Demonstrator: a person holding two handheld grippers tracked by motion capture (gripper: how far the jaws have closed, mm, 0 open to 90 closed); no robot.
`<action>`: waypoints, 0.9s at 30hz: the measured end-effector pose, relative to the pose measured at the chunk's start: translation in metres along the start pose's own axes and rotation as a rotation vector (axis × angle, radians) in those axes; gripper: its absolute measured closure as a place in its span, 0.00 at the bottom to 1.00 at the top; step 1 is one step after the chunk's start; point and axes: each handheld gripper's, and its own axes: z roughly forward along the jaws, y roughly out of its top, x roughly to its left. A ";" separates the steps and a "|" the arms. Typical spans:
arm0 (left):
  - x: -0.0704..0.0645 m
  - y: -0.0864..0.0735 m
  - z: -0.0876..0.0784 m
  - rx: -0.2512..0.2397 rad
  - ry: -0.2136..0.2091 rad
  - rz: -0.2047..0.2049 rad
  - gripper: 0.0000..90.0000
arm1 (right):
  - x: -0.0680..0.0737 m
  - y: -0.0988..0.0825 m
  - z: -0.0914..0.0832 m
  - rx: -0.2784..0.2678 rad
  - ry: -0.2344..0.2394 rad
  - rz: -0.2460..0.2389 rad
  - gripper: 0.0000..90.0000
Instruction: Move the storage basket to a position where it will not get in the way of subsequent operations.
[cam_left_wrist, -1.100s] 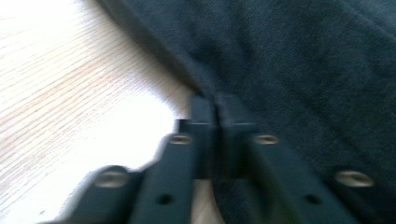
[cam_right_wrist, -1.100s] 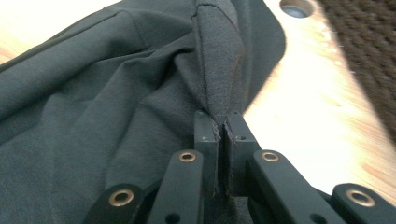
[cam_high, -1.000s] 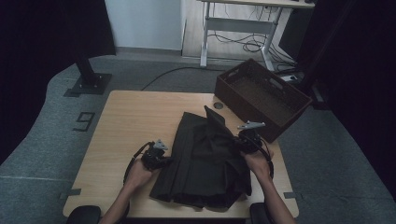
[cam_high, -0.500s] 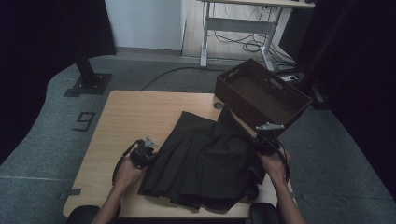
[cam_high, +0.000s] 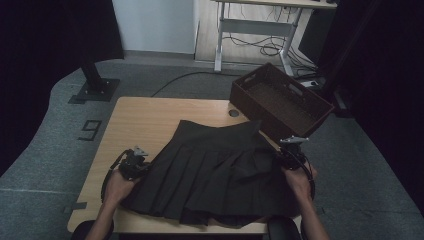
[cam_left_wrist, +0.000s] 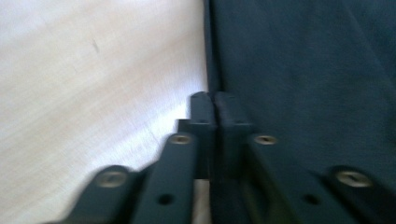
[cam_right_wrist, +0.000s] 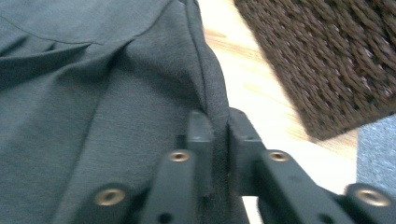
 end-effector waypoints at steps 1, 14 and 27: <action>-0.002 0.004 -0.002 -0.020 -0.005 0.002 0.78 | 0.001 0.002 -0.001 -0.007 0.008 0.000 0.77; -0.062 0.027 0.036 -0.032 -0.070 0.121 0.42 | 0.034 -0.009 -0.015 -0.062 0.161 -0.025 0.65; -0.055 0.009 0.040 -0.059 -0.083 0.008 0.35 | 0.039 -0.082 -0.001 0.042 0.172 -0.026 0.38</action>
